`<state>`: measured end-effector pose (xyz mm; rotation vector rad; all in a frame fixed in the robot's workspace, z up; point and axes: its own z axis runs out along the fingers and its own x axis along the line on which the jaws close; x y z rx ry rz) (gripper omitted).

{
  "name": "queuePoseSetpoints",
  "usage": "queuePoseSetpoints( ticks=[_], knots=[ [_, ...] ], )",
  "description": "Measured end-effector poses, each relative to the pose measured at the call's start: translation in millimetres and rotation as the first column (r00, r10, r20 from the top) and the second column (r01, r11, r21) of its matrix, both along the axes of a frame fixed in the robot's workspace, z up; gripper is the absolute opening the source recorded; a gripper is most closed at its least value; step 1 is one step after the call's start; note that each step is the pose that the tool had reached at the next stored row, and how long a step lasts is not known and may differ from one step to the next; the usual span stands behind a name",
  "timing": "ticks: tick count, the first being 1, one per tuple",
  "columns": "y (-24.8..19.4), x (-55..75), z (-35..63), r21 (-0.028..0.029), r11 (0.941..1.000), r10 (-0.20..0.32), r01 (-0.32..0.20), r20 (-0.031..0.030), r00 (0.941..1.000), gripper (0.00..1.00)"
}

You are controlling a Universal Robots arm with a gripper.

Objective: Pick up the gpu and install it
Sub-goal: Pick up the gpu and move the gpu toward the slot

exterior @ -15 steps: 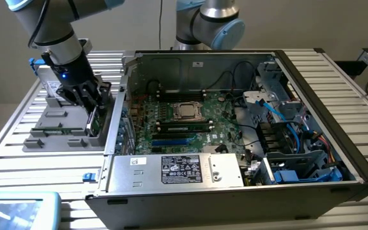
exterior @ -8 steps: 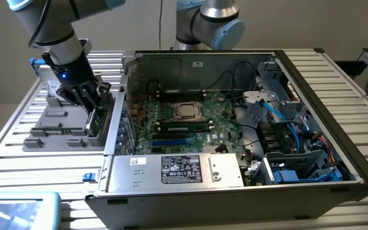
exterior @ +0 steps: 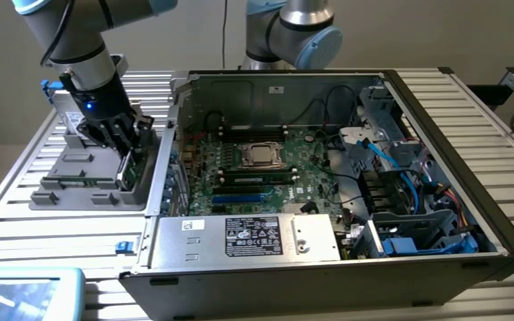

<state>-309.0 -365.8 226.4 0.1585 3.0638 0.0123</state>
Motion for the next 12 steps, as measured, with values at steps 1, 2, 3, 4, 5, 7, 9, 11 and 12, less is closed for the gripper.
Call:
queuePoseSetpoints(
  ticks=[1,2,3,4,5,7,9,11,12],
  knots=[
    [0.0,0.0,0.0,-0.0002,1.0,0.001,-0.001,-0.0002,1.0,0.29],
    [0.0,0.1,0.0,-0.0006,1.0,0.004,-0.004,-0.0002,1.0,0.29],
    [0.0,0.1,0.0,-0.0009,1.0,0.006,-0.006,-0.0002,1.0,0.29],
    [0.0,0.1,0.0,-0.0012,1.0,0.007,-0.007,-0.0002,1.0,0.29],
    [0.0,0.1,0.0,-0.0015,1.0,0.009,-0.009,-0.0002,1.0,0.29],
    [0.0,0.1,0.0,-0.0023,0.9999,0.01,-0.01,-0.0005,0.9999,0.29],
    [0.0,0.1,0.0,-0.0033,0.9999,0.011,-0.011,-0.0006,0.9999,0.29],
    [0.0,0.1,2.4,-0.0037,0.9999,0.011,-0.011,-0.0007,0.9999,0.29],
    [0.0,0.1,6.5,-0.0039,0.9999,0.011,-0.011,-0.0008,0.9999,0.29]
  ],
)
